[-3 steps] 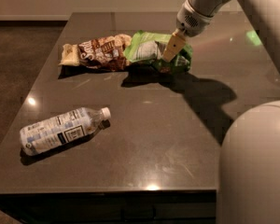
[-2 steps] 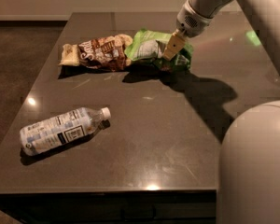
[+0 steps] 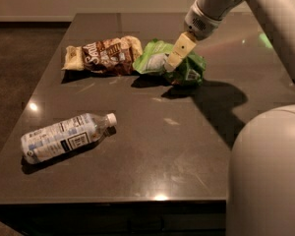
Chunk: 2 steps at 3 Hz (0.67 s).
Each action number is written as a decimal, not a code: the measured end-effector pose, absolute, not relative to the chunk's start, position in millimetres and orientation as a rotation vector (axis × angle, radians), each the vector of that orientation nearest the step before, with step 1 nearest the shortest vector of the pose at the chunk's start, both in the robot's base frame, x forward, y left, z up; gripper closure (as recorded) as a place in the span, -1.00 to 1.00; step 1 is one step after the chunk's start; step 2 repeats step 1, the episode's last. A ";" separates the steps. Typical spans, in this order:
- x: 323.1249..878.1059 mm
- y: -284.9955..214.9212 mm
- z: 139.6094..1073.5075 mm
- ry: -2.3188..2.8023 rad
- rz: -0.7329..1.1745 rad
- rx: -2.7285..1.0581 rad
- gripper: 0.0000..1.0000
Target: Move green rice chip bag near brown chip bag
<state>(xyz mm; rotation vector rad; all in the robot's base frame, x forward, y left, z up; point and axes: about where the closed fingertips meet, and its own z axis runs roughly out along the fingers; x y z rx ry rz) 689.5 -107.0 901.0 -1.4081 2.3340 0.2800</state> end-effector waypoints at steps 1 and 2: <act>689.5 -107.0 901.0 2.334 0.280 -1.408 -1.00; 689.5 -107.0 901.0 2.334 0.280 -1.408 -1.00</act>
Offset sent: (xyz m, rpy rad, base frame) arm 0.0000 0.0000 0.0000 0.0000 0.0000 0.0000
